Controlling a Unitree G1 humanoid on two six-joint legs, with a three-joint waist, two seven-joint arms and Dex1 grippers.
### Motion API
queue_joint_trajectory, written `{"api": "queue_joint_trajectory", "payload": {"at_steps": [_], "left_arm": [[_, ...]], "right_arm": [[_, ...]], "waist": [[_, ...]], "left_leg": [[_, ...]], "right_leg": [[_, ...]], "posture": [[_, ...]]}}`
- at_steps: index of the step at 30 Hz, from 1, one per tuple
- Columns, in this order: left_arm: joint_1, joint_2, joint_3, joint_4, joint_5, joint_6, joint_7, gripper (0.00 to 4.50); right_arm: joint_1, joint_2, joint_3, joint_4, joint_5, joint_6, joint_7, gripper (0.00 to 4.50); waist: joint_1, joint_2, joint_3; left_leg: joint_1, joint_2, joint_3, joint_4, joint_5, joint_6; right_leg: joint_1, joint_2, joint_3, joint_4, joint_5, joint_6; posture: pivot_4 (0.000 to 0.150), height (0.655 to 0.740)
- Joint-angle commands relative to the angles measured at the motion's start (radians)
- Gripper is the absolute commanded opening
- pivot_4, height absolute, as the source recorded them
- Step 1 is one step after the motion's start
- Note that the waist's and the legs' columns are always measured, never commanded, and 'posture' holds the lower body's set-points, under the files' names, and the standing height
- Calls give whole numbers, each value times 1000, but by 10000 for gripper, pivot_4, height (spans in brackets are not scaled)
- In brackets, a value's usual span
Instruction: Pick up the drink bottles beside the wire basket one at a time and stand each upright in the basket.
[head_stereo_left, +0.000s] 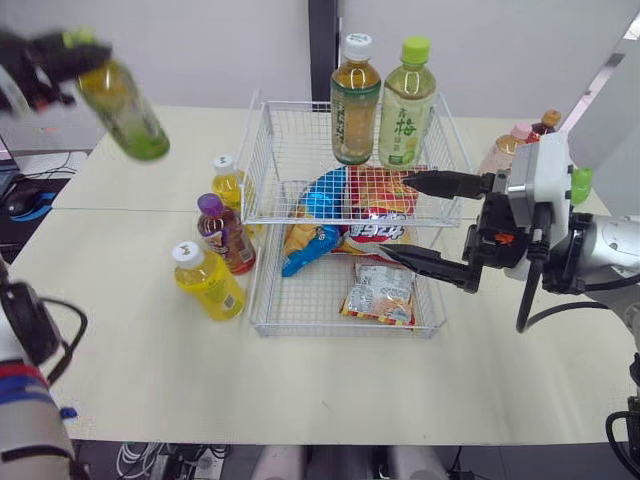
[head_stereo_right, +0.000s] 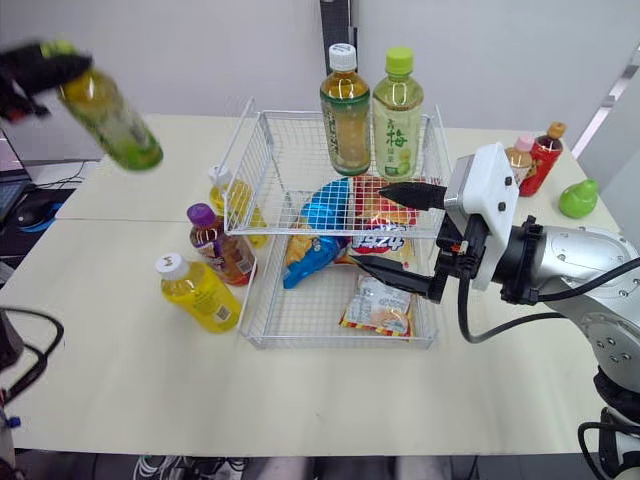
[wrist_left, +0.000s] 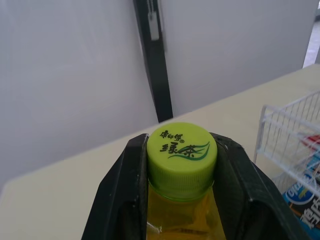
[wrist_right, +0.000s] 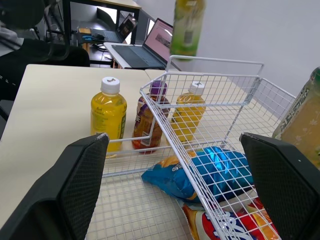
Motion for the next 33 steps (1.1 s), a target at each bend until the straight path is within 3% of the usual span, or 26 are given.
{"api": "queue_joint_trajectory", "payload": {"at_steps": [1, 8, 20, 33], "left_arm": [[-233, -63, -52, 72, 32, 53, 0, 13447], [-425, -202, -108, 142, 55, 133, -30, 13447], [-313, -322, -139, 143, 81, 70, -69, 13447], [-231, -407, -107, 152, 68, 68, -9, 13447]], "right_arm": [[-17, -10, -12, 6, -16, -21, 13, 45000], [-25, 6, 0, 5, -31, -16, 1, 45000], [-53, 40, -6, 31, -53, -8, -59, 45000], [-80, 59, -13, 51, -51, -6, -70, 45000]], "waist": [[0, 0, 0], [-27, 0, 1], [-34, 0, 1], [-29, 0, 1]], "left_leg": [[0, 0, -1, 0, 0, 0], [0, 1, 1, -1, 0, 0], [-2, 2, 1, -1, 0, 0], [-3, 1, 1, -1, 0, 0]], "right_leg": [[0, 0, -1, 1, 0, 0], [-2, 0, 1, 2, -1, 1], [-7, 0, 4, 4, -1, 1], [-8, -1, 4, 4, -1, 1]], "posture": [[1500, 7378], [1500, 7378], [1500, 7378], [1500, 7378]]}}
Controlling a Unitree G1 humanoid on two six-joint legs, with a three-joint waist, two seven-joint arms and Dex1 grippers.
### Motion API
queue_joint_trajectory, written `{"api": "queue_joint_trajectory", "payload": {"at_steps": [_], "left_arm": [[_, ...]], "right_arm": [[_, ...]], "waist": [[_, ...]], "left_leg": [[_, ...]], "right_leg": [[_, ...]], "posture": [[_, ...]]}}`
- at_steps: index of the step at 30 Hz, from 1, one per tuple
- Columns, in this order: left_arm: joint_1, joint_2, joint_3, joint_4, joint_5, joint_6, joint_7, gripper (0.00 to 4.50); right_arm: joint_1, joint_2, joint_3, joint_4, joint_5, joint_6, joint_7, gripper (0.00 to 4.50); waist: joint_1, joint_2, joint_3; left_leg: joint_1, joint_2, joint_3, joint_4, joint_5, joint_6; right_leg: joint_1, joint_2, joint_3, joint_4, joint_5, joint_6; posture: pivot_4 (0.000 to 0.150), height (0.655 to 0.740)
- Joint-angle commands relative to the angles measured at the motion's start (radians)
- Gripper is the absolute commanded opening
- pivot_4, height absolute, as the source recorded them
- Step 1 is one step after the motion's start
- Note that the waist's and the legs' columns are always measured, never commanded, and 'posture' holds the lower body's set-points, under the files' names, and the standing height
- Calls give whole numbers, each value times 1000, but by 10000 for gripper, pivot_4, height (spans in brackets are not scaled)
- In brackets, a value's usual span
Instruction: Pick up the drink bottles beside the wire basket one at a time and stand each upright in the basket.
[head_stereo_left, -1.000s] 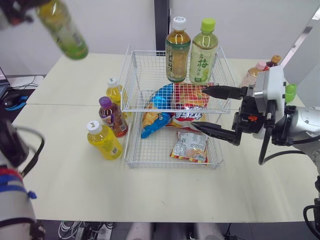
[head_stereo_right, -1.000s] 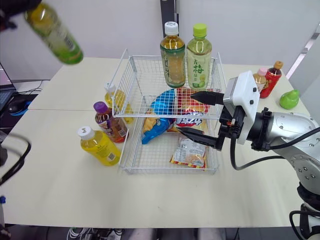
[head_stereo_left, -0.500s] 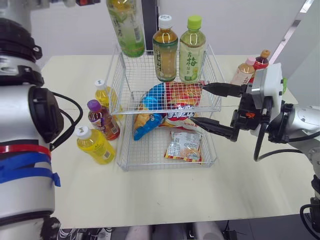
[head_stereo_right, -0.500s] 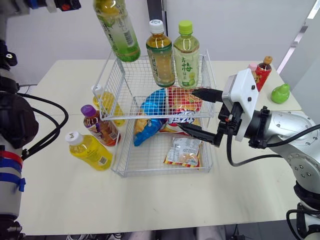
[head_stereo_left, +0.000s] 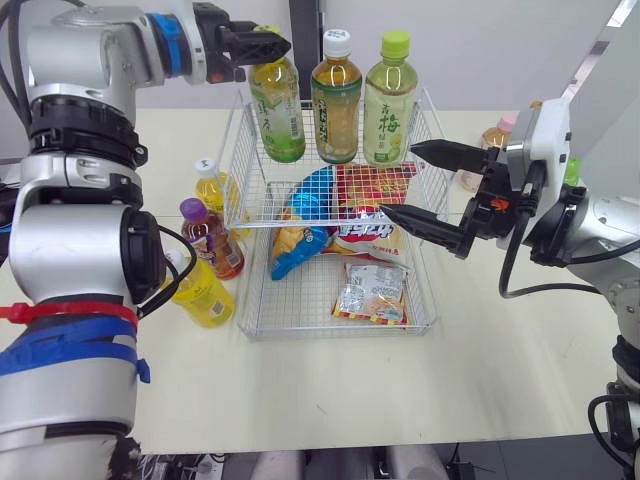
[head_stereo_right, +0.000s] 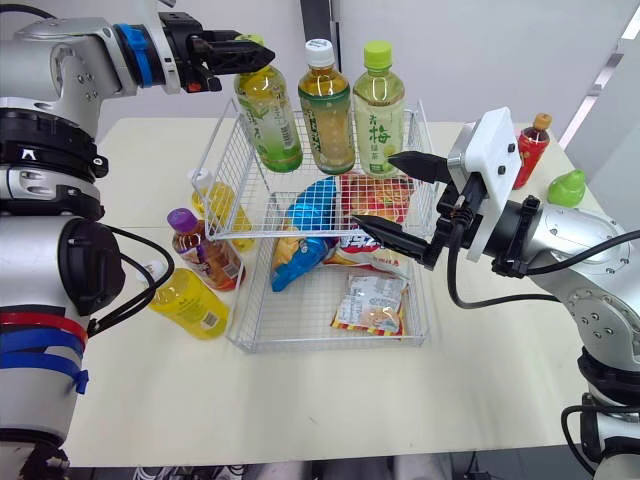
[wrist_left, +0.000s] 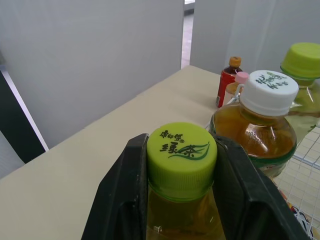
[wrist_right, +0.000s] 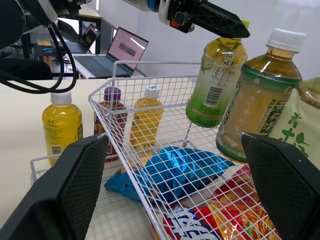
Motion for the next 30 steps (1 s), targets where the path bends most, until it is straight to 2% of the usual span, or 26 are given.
{"api": "queue_joint_trajectory", "payload": {"at_steps": [1, 2, 11, 12, 18, 21, 23, 26, 30], "left_arm": [[-25, 0, 36, -32, -24, -28, -6, 13447], [-23, 2, 31, -35, -23, -28, -19, 13447], [13, 65, 18, -123, -11, -41, -93, 42790], [23, 81, 22, -145, -15, -36, -99, 44661], [96, 200, 57, -282, -41, 28, -126, 44661], [163, 305, 88, -390, -77, 95, -172, 44661], [238, 389, 107, -481, -112, 142, -223, 44661], [371, 499, 200, -611, -184, 255, -225, 44661], [670, 629, 369, -794, -253, 358, -247, 44661]], "right_arm": [[-5, -11, -33, -29, 11, -7, 7, 45000], [-4, -12, -34, -28, 12, -7, 8, 45000], [9, -20, -35, -43, 14, -5, 13, 45000], [10, -21, -35, -44, 15, -5, 16, 45000], [2, -31, -25, -23, 12, -14, 61, 45000], [-6, -39, -17, 2, -1, -31, 107, 45000], [-8, -45, -11, 18, -9, -52, 153, 45000], [-14, -32, 8, 42, -18, -107, 242, 45000], [-37, -14, 58, 85, -19, -148, 363, 45000]], "waist": [[0, 0, 0], [0, 0, 0], [-2, 0, 0], [-2, 0, 0], [-2, 0, 0], [-6, 0, 0], [-9, 1, 0], [-9, 1, 0], [-8, 1, 0]], "left_leg": [[0, 0, 0, 0, 0, 0], [0, 0, 0, 0, 0, 0], [0, 0, 0, 0, 0, 0], [0, 0, 0, 0, 0, 0], [0, 0, -1, 0, 0, 0], [0, 1, -1, 0, 0, 0], [1, 1, -1, 0, 0, 0], [1, 2, 0, -1, 0, 0], [2, 2, -1, 0, 0, 0]], "right_leg": [[0, 0, 0, 0, 0, 0], [0, 0, 0, 0, 0, 0], [0, 0, 0, 0, 0, 0], [0, 0, 0, 0, 0, 0], [0, 0, 0, 0, 0, 0], [0, 0, 1, 0, 0, 0], [0, 1, 1, 0, 0, 0], [0, 1, 1, 0, 0, 0], [1, 1, 1, 0, 0, 0]], "posture": [[1500, 7378], [1500, 7378], [1500, 7378], [1500, 7378], [1500, 7378], [1500, 7378], [1500, 7378], [1500, 7378], [1500, 7378]]}}
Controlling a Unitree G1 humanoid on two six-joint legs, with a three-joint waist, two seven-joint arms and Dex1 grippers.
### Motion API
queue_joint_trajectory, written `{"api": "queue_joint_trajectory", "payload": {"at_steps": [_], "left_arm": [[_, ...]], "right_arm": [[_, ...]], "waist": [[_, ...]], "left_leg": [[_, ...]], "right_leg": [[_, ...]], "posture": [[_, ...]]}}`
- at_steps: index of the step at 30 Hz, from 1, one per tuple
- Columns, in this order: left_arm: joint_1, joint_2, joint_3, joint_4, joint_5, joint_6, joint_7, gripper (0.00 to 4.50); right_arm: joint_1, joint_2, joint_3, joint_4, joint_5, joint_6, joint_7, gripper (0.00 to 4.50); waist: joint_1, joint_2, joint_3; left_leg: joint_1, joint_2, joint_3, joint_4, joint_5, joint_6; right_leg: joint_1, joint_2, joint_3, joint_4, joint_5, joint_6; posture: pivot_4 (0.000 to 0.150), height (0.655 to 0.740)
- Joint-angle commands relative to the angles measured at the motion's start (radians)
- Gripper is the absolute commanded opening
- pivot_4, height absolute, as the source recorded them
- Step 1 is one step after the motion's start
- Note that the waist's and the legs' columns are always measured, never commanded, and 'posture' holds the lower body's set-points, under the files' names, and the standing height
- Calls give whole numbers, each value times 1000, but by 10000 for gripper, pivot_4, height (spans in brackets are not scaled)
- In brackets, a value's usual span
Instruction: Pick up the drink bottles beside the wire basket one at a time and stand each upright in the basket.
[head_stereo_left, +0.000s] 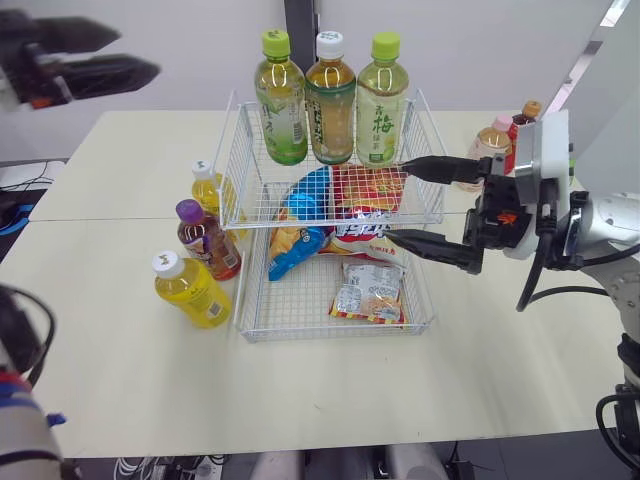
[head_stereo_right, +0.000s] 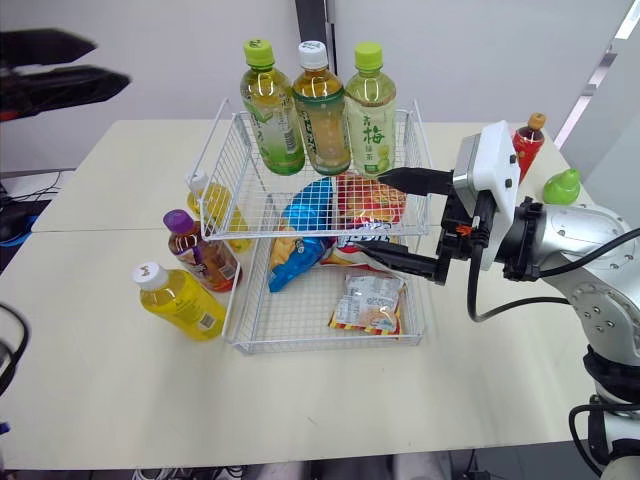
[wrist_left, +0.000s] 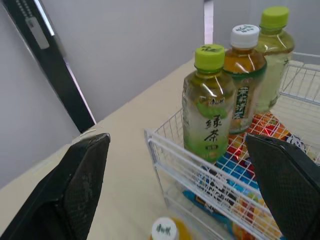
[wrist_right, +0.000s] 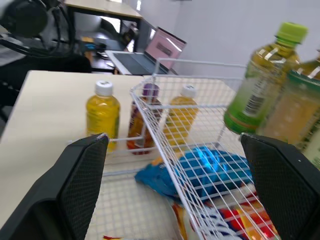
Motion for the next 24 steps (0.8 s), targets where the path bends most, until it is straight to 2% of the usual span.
{"api": "queue_joint_trajectory", "payload": {"at_steps": [1, 3, 5, 8, 11, 13, 18, 22, 24], "left_arm": [[205, 101, 166, -170, -68, 113, -39, 44661], [439, 136, 368, -305, -84, 256, -94, 44661], [605, 125, 536, -422, -109, 363, -114, 44661], [820, 44, 741, -581, -126, 457, -116, 44661], [953, -116, 863, -783, -202, 557, -64, 44661], [996, -202, 894, -884, -242, 584, -21, 44661], [959, -490, 881, -1086, -271, 563, 229, 44661], [919, -681, 785, -1204, -247, 478, 456, 44661], [929, -729, 712, -1237, -226, 426, 546, 44661]], "right_arm": [[-37, 2, 23, 29, 8, -36, 110, 45000], [-80, 11, 52, 78, 26, -27, 185, 45000], [-90, 13, 64, 90, 31, -27, 231, 45000], [-81, 31, 90, 95, 17, -38, 267, 45000], [-85, 63, 104, 111, 6, -53, 291, 45000], [-88, 72, 108, 116, -1, -57, 301, 45000], [-87, 77, 109, 109, -4, -52, 315, 45000], [-81, 72, 98, 98, 4, -43, 311, 45000], [-79, 71, 94, 96, 8, -40, 308, 45000]], "waist": [[1, 0, 0], [-2, 1, 0], [-1, 1, 0], [11, 2, 0], [15, 6, -1], [19, 5, -2], [35, 4, -2], [37, 3, -3], [38, 3, -3]], "left_leg": [[1, 0, 0, 0, 0, 0], [1, 0, 0, 0, 0, 0], [1, 1, 0, -1, 0, 0], [1, 3, -1, -1, 0, 0], [4, 3, 0, -1, 0, 0], [8, 3, 0, -1, 0, 0], [12, 3, 0, -1, 0, -1], [14, 3, 0, 0, 0, -1], [15, 2, 0, -1, 0, -1]], "right_leg": [[1, 0, 0, 0, 0, 0], [1, 0, 0, 0, 0, 0], [1, 0, 0, -1, 0, -1], [1, 1, -1, -1, -1, -2], [4, -1, -1, -1, -1, -2], [8, -3, -1, -2, -1, -3], [11, -3, 0, -2, 0, -4], [14, -3, -1, -3, 0, -4], [15, -3, 0, -3, 0, -4]], "posture": [[1500, 7378], [1500, 7378], [1500, 7378], [1500, 7378], [1500, 7378], [1500, 7378], [1500, 7378], [1500, 7378], [1500, 7378]]}}
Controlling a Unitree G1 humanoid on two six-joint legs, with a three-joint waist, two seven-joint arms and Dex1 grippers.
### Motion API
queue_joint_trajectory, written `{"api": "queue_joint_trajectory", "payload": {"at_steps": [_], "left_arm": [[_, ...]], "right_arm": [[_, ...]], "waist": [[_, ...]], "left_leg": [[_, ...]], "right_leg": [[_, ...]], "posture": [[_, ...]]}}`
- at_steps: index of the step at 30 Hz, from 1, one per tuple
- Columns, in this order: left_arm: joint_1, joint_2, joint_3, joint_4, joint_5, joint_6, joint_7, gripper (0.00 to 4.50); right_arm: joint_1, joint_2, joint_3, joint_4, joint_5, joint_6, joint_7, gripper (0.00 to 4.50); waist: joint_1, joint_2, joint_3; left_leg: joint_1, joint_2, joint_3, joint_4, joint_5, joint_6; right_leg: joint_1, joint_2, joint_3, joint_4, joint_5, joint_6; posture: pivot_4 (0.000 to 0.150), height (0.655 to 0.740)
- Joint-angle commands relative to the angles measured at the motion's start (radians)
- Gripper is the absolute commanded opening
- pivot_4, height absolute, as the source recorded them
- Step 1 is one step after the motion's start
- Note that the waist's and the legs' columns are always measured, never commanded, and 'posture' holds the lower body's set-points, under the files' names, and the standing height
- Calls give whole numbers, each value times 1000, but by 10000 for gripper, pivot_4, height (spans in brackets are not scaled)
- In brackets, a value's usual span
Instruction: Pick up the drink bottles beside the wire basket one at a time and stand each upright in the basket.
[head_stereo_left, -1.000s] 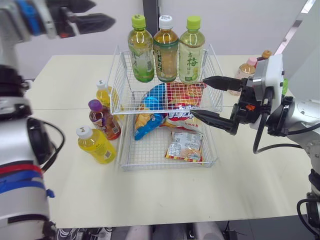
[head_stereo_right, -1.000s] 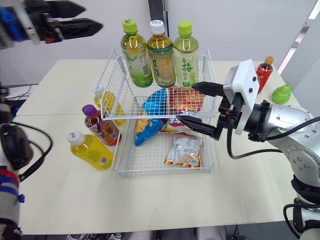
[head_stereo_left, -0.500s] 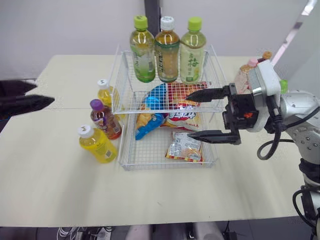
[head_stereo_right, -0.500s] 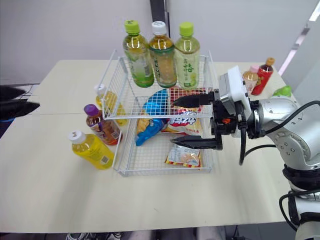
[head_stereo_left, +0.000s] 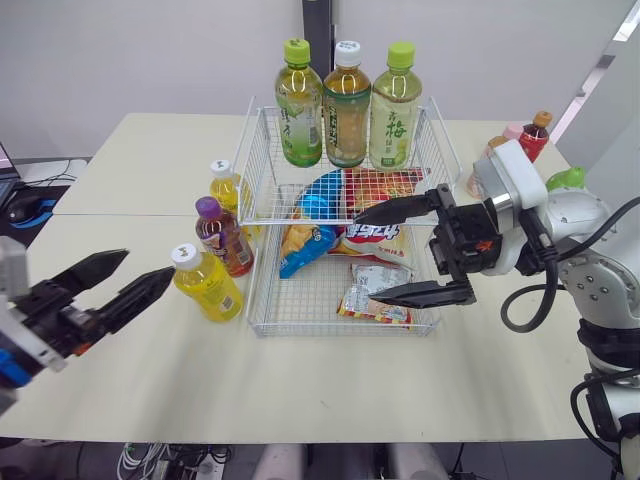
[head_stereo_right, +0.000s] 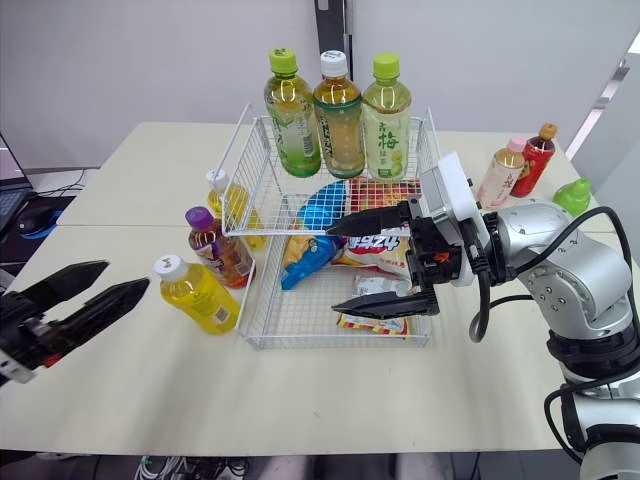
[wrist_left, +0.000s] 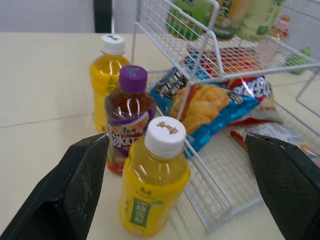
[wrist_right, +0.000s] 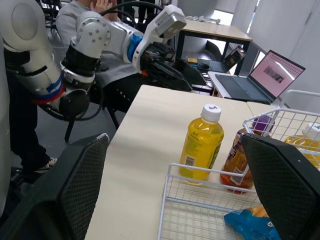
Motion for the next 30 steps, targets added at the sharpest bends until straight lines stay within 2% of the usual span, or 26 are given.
{"api": "queue_joint_trajectory", "payload": {"at_steps": [1, 6, 11, 23, 26, 30], "left_arm": [[3, -50, -109, -82, 38, -105, 165, 44661], [-1, -76, -285, -82, 112, -181, 367, 44661], [-11, -114, -406, -66, 144, -215, 506, 44661], [43, -85, -522, -53, 175, -282, 612, 44661], [53, -90, -541, -52, 168, -285, 625, 39355], [81, -104, -559, -54, 158, -265, 643, 26721]], "right_arm": [[-7, -10, -30, -29, 12, 1, 0, 45000], [-6, -19, -39, -36, 17, 7, -3, 45000], [-11, -22, -45, -37, 23, 14, -9, 45000], [-11, -32, -56, -46, 32, 31, -17, 45000], [-11, -32, -58, -46, 31, 33, -18, 45000], [-12, -29, -59, -44, 30, 36, -21, 45000]], "waist": [[0, 0, 0], [0, 0, 0], [1, 0, 0], [2, 0, 0], [3, 0, 0], [3, 0, 0]], "left_leg": [[0, 0, 0, 0, 0, 0], [0, -1, 0, 0, 0, 0], [0, -1, 0, 0, 0, 0], [0, -1, -1, -1, 0, 0], [0, -1, -1, -2, 0, 0], [0, -1, -1, -2, 0, 0]], "right_leg": [[0, 0, 0, 0, 0, 0], [0, 2, 0, 0, 0, 0], [1, 2, 0, -1, 0, 0], [1, 2, 0, -3, 0, 0], [1, 2, -1, -5, 0, 0], [2, 2, -1, -6, 0, 0]], "posture": [[1500, 7378], [1500, 7378], [1500, 7378], [1500, 7378], [1500, 7378], [1500, 7378]]}}
